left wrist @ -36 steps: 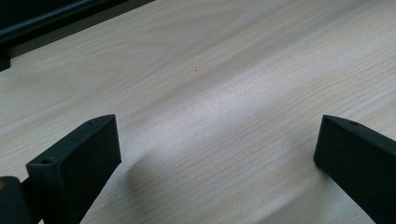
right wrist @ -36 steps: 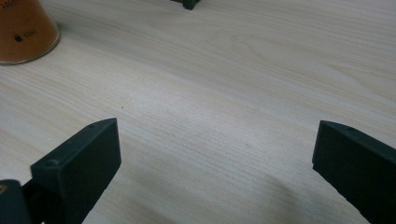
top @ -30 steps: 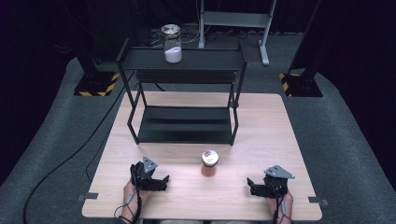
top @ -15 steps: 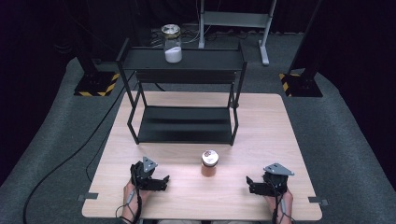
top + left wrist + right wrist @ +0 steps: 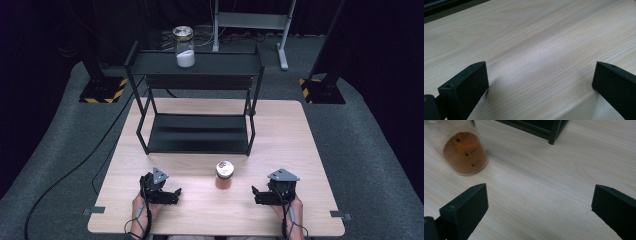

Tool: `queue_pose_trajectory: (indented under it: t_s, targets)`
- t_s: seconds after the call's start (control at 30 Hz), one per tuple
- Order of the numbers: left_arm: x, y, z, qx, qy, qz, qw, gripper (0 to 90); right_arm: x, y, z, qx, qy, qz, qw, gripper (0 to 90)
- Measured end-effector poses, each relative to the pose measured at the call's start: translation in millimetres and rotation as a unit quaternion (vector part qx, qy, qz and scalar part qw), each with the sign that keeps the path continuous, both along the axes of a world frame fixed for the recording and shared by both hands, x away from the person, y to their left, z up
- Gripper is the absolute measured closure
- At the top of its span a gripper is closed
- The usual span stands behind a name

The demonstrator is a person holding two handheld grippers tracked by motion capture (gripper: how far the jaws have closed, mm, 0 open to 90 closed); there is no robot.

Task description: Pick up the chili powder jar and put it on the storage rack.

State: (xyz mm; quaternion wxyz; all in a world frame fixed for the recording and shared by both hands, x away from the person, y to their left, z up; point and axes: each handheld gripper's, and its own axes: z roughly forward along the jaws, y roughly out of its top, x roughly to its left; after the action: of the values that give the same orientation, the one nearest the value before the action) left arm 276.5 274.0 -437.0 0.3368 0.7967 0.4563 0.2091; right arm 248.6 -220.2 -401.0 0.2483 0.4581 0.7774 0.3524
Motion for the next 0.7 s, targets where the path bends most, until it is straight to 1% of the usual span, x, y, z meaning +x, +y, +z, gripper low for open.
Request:
queue_pose_trajectory:
  t_s: [0.23, 0.37, 0.5, 0.7]
  targets:
    - [0.3, 0.3, 0.1, 0.000, 0.000, -0.001, 1.0000, 0.0, 9.2, 18.3, 5.3, -0.009, 0.000, 0.029, 0.9995, 0.0]
    - [-0.6, -0.4, -0.4, 0.000, -0.002, 0.000, 1.0000, 0.0, 16.2, 29.7, 7.6, -0.013, 0.002, 0.049, 0.9987, 0.0]
    - [-0.6, -0.5, 0.0, 0.002, -0.002, -0.002, 1.0000, 0.0, 24.3, 40.9, 7.6, -0.018, 0.005, 0.070, 0.9974, 0.0]
    - [-0.6, -0.5, 0.0, 0.002, -0.002, -0.002, 1.0000, 0.0, 39.1, 54.3, 4.3, -0.018, 0.019, 0.102, 0.9945, 0.0]
